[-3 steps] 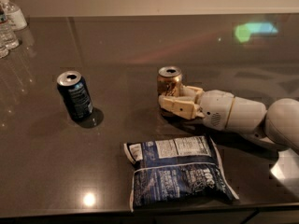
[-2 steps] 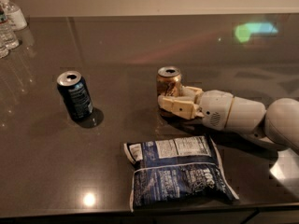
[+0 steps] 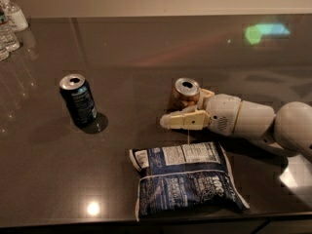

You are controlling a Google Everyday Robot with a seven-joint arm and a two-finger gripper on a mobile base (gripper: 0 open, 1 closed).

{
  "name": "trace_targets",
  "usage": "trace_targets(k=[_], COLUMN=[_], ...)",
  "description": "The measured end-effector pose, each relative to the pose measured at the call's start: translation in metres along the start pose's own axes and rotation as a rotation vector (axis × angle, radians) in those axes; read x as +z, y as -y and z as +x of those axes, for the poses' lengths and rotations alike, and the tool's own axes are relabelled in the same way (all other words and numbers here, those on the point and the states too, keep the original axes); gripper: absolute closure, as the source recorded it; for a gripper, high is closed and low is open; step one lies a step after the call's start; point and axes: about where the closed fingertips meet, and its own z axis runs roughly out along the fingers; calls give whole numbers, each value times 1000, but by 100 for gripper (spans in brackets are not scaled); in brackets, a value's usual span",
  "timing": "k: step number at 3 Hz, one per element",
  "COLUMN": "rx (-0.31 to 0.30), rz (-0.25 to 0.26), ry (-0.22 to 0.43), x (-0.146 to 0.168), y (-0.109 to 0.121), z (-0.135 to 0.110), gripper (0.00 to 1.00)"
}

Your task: Place orange can upright

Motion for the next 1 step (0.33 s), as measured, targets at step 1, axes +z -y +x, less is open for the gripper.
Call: trace_targets(k=[1], rx=[0], rz=[0], ry=[0], x=[0], y=[0], z=[0], gripper=[0])
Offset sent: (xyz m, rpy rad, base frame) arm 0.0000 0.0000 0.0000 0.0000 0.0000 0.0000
